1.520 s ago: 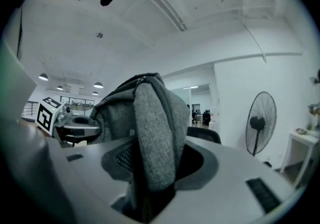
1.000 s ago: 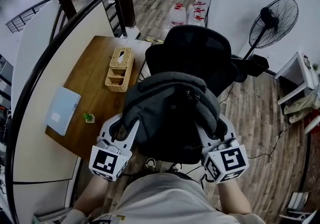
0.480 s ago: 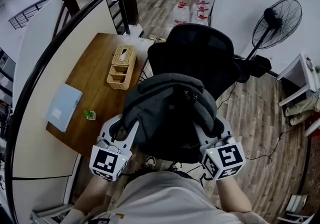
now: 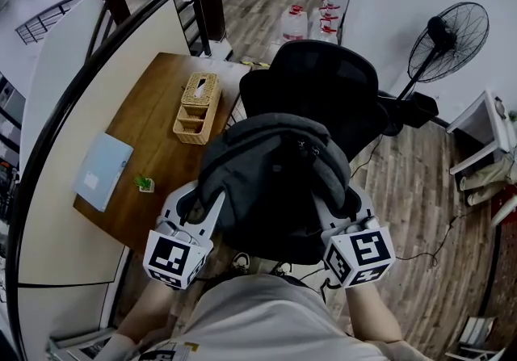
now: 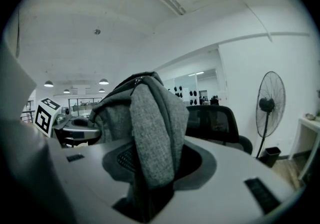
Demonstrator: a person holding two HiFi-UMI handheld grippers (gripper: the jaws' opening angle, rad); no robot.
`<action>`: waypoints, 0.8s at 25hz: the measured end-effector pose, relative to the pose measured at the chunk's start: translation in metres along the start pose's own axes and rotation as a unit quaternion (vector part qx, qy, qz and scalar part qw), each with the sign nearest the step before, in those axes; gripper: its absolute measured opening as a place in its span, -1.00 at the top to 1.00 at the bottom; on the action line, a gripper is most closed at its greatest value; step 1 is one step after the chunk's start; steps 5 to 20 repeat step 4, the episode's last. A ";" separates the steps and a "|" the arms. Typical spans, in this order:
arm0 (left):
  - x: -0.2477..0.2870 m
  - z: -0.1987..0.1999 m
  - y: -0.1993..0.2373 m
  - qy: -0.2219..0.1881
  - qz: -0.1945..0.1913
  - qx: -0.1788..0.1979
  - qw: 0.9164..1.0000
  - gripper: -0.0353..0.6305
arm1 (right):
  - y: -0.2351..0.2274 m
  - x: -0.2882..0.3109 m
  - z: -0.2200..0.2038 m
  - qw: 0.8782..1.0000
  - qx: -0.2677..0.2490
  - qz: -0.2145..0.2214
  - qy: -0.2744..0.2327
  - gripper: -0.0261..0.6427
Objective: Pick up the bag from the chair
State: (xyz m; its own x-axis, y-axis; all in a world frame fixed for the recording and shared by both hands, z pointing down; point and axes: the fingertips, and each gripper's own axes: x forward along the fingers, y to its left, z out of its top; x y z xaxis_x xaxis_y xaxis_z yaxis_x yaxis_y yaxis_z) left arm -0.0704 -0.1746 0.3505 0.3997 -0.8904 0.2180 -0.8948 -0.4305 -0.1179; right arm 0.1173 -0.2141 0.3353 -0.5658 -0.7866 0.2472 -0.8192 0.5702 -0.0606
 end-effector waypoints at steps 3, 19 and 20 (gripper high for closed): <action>0.000 0.001 0.000 -0.002 0.001 0.000 1.000 0.58 | 0.000 0.001 0.000 1.000 0.001 -0.001 -0.001 0.43; 0.000 0.001 0.000 -0.002 0.001 0.000 1.000 0.58 | 0.000 0.001 -0.001 1.000 0.001 -0.001 -0.001 0.43; 0.000 0.001 0.000 -0.002 0.001 0.000 1.000 0.58 | 0.000 0.001 -0.001 1.000 0.001 -0.001 -0.001 0.43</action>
